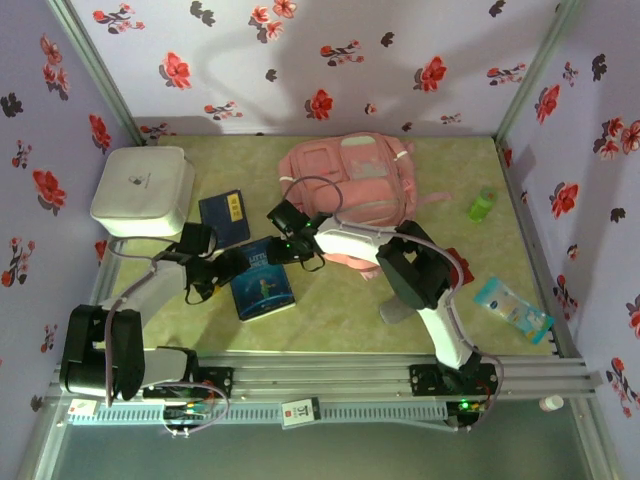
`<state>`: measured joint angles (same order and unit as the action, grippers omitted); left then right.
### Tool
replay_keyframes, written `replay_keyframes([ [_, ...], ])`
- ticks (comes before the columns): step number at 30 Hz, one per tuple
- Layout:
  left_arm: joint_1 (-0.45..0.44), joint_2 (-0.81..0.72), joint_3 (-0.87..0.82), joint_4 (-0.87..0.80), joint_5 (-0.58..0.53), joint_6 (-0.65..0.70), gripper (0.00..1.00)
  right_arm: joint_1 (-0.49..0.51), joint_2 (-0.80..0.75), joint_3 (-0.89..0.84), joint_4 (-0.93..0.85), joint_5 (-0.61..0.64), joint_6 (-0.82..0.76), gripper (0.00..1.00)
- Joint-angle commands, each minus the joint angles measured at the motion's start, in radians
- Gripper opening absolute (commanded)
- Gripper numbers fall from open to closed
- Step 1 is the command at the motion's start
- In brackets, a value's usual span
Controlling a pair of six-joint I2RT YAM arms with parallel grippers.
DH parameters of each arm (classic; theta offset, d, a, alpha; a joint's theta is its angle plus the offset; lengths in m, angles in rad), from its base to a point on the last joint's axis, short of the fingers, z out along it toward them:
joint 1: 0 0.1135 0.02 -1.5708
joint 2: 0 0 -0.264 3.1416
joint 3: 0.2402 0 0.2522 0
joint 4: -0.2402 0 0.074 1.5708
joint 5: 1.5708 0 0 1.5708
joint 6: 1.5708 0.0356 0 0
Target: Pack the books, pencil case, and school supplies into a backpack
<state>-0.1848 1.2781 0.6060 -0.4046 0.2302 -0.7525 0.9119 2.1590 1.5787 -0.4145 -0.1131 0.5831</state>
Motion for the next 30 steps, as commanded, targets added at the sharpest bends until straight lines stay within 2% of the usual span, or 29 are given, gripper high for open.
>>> replay_keyframes([
  [1, 0.0, 0.014, -0.011, 0.028, 0.029, -0.012, 0.88, 0.009, 0.029, 0.039, -0.057, -0.009, -0.016, 0.46],
  [20, -0.068, 0.094, 0.017, 0.103, 0.074, -0.057, 0.84, 0.007, 0.085, 0.064, -0.125, 0.032, 0.003, 0.43],
  [30, -0.086, 0.005, 0.057, 0.093, 0.139, -0.08, 0.74, 0.008, 0.09, 0.058, -0.129, 0.042, 0.006, 0.4],
])
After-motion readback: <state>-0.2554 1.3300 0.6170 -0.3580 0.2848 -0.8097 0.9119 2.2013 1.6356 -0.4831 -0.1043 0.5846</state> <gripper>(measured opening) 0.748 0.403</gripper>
